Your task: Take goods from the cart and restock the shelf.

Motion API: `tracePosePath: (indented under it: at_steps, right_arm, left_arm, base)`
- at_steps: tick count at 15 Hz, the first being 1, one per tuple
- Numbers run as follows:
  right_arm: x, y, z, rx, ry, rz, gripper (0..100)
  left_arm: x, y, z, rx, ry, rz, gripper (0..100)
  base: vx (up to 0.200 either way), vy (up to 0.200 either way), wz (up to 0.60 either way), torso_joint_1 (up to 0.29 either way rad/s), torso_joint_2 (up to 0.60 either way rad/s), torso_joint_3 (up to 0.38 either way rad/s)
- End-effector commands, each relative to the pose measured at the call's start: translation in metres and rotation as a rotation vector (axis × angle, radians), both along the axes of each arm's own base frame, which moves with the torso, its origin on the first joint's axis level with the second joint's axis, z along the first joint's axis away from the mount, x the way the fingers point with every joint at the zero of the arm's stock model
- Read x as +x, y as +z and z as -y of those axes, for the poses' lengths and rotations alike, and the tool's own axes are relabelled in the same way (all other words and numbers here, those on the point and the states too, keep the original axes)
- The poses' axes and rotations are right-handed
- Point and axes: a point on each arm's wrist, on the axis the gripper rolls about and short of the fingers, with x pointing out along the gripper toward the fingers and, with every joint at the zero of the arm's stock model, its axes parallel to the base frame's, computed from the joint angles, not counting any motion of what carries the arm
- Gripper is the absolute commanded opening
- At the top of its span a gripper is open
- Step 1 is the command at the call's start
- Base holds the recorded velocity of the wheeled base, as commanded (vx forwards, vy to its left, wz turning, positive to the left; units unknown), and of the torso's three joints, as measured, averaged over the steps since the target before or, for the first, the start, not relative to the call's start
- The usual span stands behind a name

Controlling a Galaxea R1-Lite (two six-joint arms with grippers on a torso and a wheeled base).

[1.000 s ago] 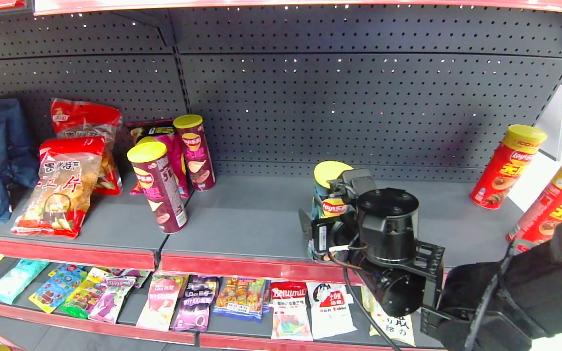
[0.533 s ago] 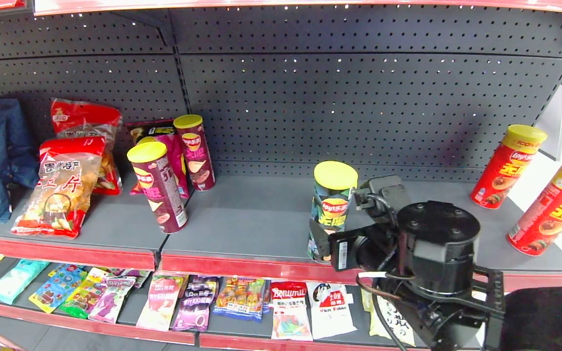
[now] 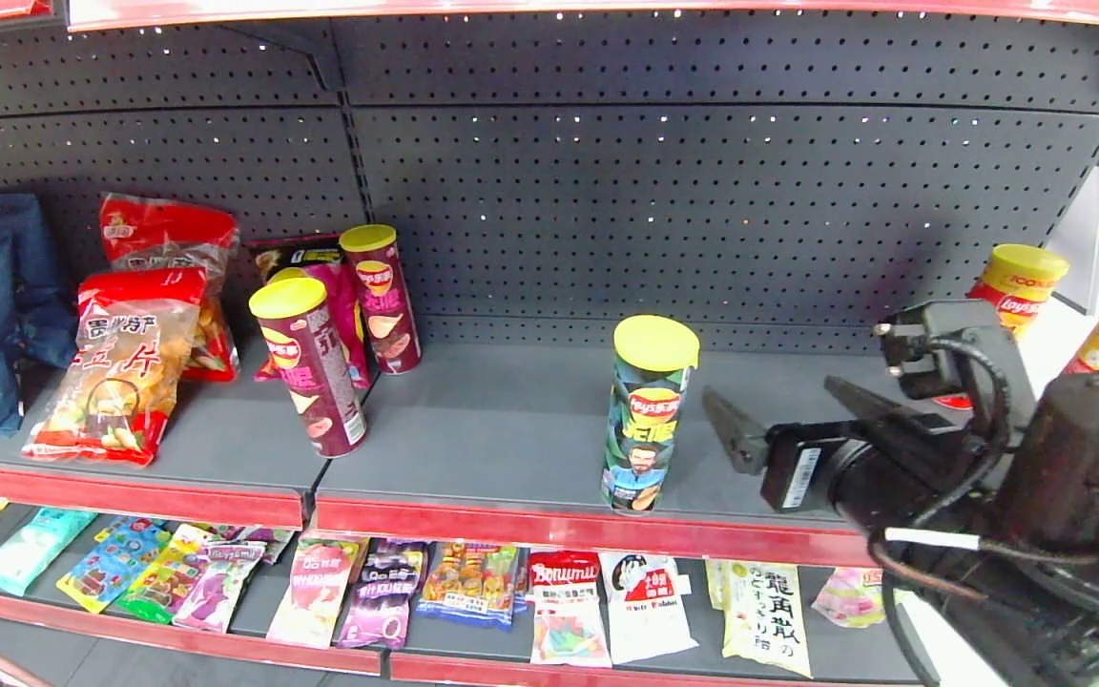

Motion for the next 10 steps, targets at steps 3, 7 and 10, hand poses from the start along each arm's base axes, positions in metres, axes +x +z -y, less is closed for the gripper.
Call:
tracePosePath:
  at_steps: [3,7,10]
  right_arm:
    - [0.014,0.028,0.071,-0.010,-0.256,0.101,100]
    - [0.002,0.036,0.115,-0.040,-0.430,0.148,100]
    - [-0.036,0.025,0.168,-0.123,-0.535,0.178,100]
  left_arm:
    - [0.000,0.000,0.000,0.000,-0.002,0.000,0]
    - [0.000,0.000,0.000,0.000,-0.002,-0.002,0]
    - [0.001,0.000,0.000,-0.002,-0.012,-0.005,0]
  base:
    - [0.000,0.000,0.00,0.000,0.00,0.000]
    - [0.000,0.000,0.00,0.000,0.00,0.000]
    - [0.000,0.000,0.00,0.000,0.00,0.000]
